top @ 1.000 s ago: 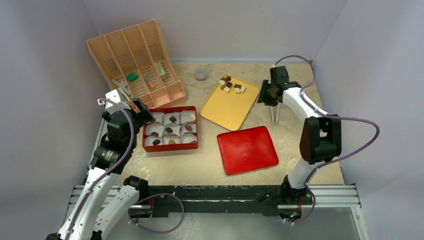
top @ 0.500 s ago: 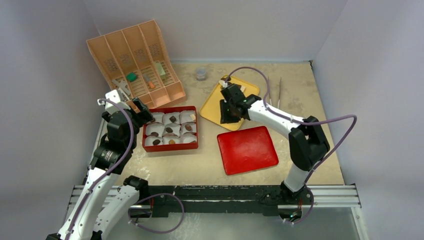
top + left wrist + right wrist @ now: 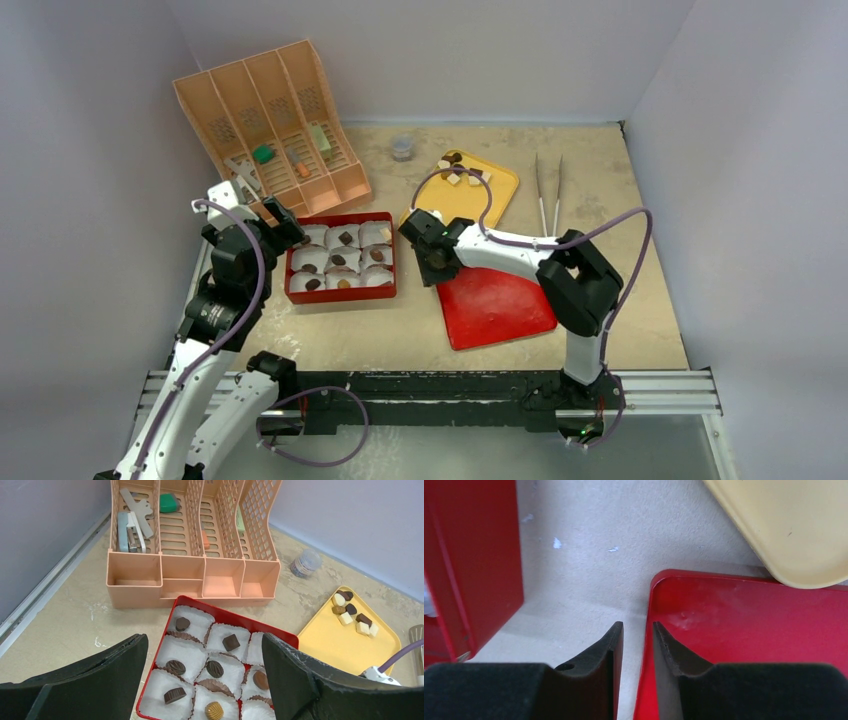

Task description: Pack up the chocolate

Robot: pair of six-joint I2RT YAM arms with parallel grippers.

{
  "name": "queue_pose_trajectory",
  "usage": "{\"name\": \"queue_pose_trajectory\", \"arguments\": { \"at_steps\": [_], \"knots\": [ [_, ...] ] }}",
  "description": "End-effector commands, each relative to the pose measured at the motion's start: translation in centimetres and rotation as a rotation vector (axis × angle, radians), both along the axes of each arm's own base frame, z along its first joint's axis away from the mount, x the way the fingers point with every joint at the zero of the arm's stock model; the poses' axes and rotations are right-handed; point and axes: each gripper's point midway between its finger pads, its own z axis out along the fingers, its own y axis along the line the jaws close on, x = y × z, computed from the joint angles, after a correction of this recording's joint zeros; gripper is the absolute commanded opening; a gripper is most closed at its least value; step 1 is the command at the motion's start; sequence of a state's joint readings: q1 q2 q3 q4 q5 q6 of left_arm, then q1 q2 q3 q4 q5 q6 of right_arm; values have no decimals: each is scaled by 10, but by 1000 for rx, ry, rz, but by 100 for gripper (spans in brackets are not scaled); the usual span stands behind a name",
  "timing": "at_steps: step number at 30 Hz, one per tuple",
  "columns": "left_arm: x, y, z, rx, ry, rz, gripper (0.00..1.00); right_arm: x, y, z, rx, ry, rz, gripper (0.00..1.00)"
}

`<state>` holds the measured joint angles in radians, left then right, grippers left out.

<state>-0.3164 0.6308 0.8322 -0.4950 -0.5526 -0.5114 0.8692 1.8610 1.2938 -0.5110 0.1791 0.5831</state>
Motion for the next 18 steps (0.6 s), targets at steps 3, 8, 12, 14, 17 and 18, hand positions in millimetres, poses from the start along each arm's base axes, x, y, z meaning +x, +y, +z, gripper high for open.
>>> {"name": "queue_pose_trajectory", "arguments": {
  "at_steps": [3, 8, 12, 14, 17, 18],
  "knots": [
    [1, -1, 19, -9, -59, -7, 83, 7, -3, 4, -70, -50, -32, 29],
    [1, -1, 19, -10, -60, -6, 83, 3, -6, -13, -118, -34, -28, 27],
    [1, -1, 19, -9, -58, -5, 83, -1, -6, -23, -146, -23, -17, 23],
    [1, -1, 19, -9, -59, -5, 83, -2, -6, -24, -153, -23, -15, 20],
    [2, -1, 18, -9, -57, -5, 83, -4, -7, -21, -155, -27, -16, 9],
    [2, -1, 18, -9, -55, -6, 83, -4, -7, -16, -149, -34, -12, 5]
  ]
}}
